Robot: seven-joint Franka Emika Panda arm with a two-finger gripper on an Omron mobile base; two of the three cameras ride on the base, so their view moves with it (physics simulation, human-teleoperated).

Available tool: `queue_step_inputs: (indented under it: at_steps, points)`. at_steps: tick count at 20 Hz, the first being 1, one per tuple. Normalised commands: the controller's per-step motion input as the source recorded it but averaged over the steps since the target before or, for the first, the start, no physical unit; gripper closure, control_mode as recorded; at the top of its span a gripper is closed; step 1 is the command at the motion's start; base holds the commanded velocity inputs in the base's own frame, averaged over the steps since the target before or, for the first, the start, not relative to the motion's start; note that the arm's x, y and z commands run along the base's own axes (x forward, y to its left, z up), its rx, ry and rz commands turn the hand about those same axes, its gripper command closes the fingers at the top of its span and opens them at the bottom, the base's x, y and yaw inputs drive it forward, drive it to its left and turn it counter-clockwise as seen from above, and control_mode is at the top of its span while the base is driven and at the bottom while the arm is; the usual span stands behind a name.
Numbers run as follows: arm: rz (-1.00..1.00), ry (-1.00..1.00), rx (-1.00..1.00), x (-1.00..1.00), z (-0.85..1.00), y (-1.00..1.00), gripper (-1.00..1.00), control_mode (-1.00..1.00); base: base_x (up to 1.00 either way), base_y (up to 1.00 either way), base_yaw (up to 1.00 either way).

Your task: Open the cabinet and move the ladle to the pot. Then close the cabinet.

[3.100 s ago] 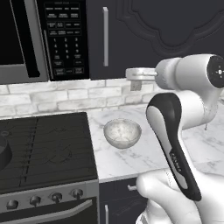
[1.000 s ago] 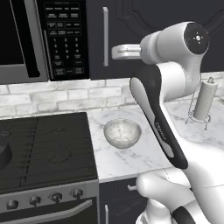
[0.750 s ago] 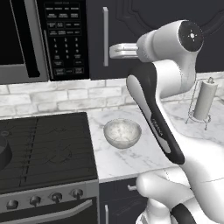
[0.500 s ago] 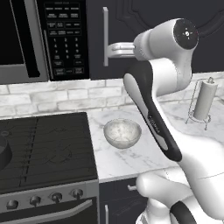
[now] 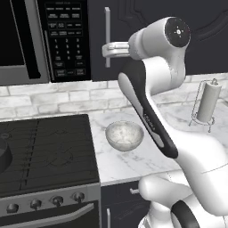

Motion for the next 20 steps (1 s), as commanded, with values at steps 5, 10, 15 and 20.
queue_step_inputs:
  at_steps: [5,10,15,20]
  points:
    - [0.0,0.0,-0.01,0.26,0.0,0.09,-1.0,-1.0,0.0,0.0,0.0]
    - [0.0,0.0,0.0,0.46,0.0,0.0,-1.0,-1.0,0.0,0.0,0.0]
    - [0.0,0.0,0.0,0.35,0.0,0.02,-1.0,-1.0,0.0,0.0,0.0]
    - [0.0,0.0,0.0,0.23,0.0,0.06,-1.0,-1.0,0.0,0.0,0.0]
